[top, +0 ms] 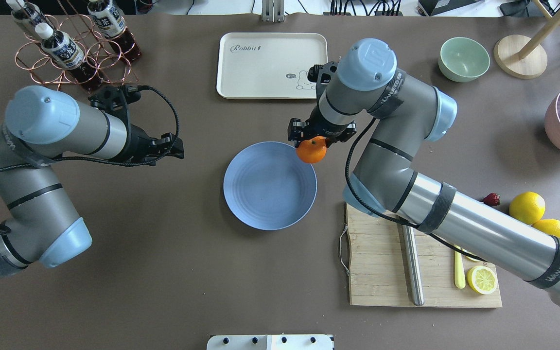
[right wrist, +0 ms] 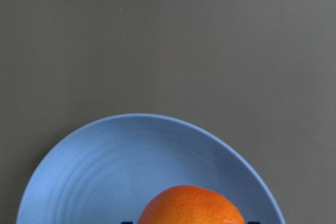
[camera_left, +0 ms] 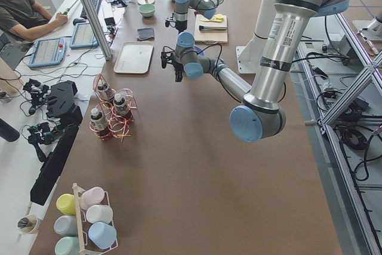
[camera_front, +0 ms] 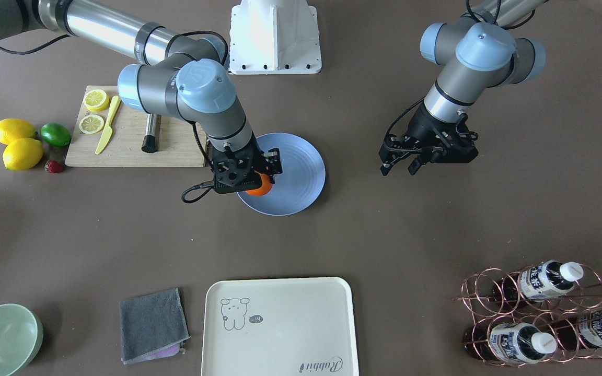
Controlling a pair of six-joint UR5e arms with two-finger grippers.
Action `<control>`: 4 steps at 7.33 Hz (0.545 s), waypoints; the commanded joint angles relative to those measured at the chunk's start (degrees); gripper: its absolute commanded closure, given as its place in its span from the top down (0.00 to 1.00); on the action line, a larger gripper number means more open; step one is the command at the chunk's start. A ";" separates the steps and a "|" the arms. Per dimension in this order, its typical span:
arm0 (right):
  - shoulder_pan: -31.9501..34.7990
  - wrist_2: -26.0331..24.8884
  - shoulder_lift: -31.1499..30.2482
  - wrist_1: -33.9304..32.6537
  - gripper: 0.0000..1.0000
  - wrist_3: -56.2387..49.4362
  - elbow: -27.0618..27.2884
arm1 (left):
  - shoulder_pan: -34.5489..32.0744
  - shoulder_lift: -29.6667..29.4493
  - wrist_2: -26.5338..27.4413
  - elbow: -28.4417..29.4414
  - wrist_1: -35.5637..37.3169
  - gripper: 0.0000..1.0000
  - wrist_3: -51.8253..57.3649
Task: Pick orange to plate
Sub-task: 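Carry the orange over the blue plate and lower it with the right gripper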
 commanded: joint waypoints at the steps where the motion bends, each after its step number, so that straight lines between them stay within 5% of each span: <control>1: -4.15 -4.43 0.26 -0.23 0.00 2.34 -0.46 | -0.59 0.44 -0.18 -0.24 -0.07 0.78 1.27; 4: -4.77 -4.53 0.70 -0.05 0.00 4.01 -0.64 | -0.59 0.44 -0.18 -0.60 -0.07 0.81 1.10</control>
